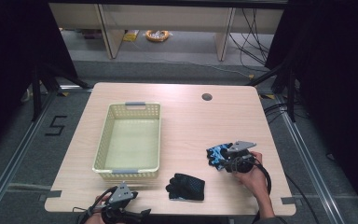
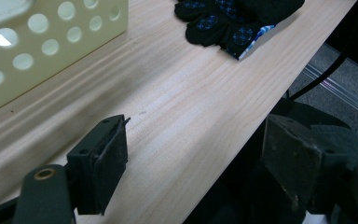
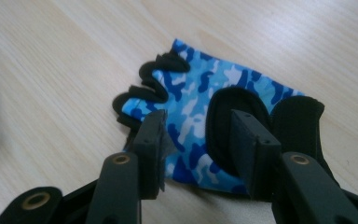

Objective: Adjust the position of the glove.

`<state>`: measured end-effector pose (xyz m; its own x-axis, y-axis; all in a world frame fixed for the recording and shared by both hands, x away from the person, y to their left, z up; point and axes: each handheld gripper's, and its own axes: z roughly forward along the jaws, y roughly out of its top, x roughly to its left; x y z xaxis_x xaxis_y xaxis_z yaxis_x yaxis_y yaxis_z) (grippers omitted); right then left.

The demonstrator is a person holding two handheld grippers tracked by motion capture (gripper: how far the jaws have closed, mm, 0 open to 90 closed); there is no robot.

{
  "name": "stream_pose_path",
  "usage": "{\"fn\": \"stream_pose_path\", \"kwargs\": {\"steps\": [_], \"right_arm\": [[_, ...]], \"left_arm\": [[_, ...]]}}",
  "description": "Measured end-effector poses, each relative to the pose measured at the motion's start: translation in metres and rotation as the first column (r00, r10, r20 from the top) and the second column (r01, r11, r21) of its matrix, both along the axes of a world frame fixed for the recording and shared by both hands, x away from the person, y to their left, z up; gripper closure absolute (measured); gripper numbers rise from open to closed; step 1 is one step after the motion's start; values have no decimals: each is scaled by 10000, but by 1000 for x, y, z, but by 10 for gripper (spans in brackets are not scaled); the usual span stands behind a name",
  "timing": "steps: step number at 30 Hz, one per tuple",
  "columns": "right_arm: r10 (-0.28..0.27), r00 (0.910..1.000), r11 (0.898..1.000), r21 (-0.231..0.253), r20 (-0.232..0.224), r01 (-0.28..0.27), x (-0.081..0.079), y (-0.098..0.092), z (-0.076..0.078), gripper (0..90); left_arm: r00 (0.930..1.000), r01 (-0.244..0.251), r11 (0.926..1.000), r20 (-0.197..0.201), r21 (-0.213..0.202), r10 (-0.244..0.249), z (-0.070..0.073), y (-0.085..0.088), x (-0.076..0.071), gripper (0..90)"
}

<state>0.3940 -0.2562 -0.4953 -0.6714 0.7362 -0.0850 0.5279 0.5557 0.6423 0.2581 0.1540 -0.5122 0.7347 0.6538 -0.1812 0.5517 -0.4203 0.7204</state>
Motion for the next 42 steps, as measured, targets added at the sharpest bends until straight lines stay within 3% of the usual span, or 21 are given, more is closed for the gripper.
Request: {"fn": "stream_pose_path", "kwargs": {"steps": [4,5,8,9,11,13,15,16,20,21,22,24,26,27,29,30,31,35,38,39,42], "right_arm": [[136,9998,9999,-64,-172,-137,2,0,-5,587],[95,9999,10000,-8,43,-95,2,0,-7,596],[253,9997,9997,30,71,-254,1,0,-7,624],[312,9994,9995,69,-144,-311,1,-2,-6,659],[217,9998,9996,203,34,-218,1,-1,-8,675],[-54,9990,9995,313,-433,67,-1,1,-5,733],[-34,9995,9998,170,-325,40,-1,1,-5,744],[-301,9966,9991,262,-769,322,-3,4,-3,761],[-515,9975,9973,500,-490,539,-1,6,-5,826],[-533,9955,9970,516,-781,575,-2,5,-2,841],[-728,9963,9931,889,-463,767,-2,7,-5,860],[-820,9942,9902,1072,-699,892,-3,6,0,874],[-832,9954,9900,1101,-472,880,-4,6,3,875],[-885,9948,9894,1114,-500,937,-5,7,5,875],[-1056,9940,9849,1349,-294,1086,-8,8,9,876],[-927,9957,9855,1434,51,910,-9,6,14,876],[-927,9957,9855,1434,51,910,-9,6,14,876],[-1134,9923,9724,2107,503,1004,-23,5,34,876],[-1211,9906,9688,2248,637,1040,-28,5,40,876],[-1401,9889,9599,2517,501,1233,-34,7,44,876],[-1270,9886,9602,2602,815,1019,-36,7,46,876]], "left_arm": [[9999,130,9999,109,85,-131,1,0,0,219],[9999,124,9999,117,81,-125,1,1,0,219],[10000,-48,10000,3,-59,48,0,0,0,219],[10000,-14,10000,-16,-13,14,0,0,0,219],[10000,-22,10000,-3,19,22,0,0,0,219],[9998,130,9999,117,105,-131,1,1,0,219],[9999,79,10000,80,2,-79,0,0,0,219],[9999,71,10000,78,6,-71,0,0,0,220],[10000,-35,10000,-9,20,35,0,0,0,221],[10000,-34,10000,12,-24,34,0,0,0,221],[10000,-14,10000,62,-19,14,1,0,0,221],[9999,61,10000,134,-1,-61,1,1,0,222],[9999,-1,9998,125,-212,4,1,0,0,222],[9999,27,10000,159,37,-28,1,1,1,222],[9998,134,9999,114,0,-134,2,1,0,221],[9999,47,9999,132,-95,-45,2,1,0,221],[9999,47,9999,132,-95,-45,2,1,0,222],[9999,74,9999,129,-100,-73,2,1,0,221],[9999,79,10000,129,-57,-79,2,1,0,221],[9999,-18,9998,128,-175,20,2,0,-1,221],[9999,39,9999,147,-96,-38,2,2,0,222]]}}
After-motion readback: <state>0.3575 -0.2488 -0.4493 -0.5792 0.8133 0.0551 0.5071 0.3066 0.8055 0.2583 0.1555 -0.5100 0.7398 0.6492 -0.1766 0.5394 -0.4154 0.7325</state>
